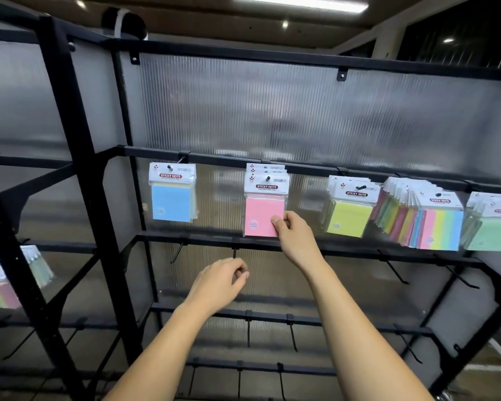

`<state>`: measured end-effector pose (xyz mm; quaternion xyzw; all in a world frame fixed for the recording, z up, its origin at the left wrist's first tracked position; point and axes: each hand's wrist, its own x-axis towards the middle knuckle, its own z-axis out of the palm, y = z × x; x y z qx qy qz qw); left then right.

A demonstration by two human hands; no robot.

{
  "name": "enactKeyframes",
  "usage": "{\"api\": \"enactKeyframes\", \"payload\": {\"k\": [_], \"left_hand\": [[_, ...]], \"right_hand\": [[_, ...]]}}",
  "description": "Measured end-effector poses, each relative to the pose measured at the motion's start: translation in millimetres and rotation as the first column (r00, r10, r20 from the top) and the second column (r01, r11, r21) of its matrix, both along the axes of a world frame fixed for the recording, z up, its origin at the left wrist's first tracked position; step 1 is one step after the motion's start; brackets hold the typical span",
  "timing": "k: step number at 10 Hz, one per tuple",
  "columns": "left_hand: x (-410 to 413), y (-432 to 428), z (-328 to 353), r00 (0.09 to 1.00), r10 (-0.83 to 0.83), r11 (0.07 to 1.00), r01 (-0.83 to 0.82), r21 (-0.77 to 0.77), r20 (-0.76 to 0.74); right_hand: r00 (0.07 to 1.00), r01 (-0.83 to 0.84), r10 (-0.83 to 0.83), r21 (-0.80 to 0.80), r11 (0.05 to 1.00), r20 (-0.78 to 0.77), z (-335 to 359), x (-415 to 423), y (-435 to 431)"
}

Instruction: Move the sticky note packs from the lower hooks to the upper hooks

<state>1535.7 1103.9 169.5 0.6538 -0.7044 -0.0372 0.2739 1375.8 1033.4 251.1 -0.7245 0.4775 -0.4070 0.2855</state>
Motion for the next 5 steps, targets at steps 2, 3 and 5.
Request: {"api": "enactKeyframes", "payload": {"k": [2,3,5], "left_hand": [[-5,-4,2,1.0,0.009,1.0,-0.009,0.001,-0.003],[-7,-6,5,1.0,0.027,1.0,-0.027,0.003,-0.004],[-11,-8,-1,0.999,0.041,0.999,-0.041,0.031,0.018]], "right_hand": [[0.995,0.04,-0.043,-0.04,0.998,-0.089,-3,-1,-10],[0.989,0.062,-0.069,-0.054,0.997,-0.134,-8,-1,-14],[0.976,0.106,-0.092,0.061,0.993,-0.2,-34,-3,-22]]}}
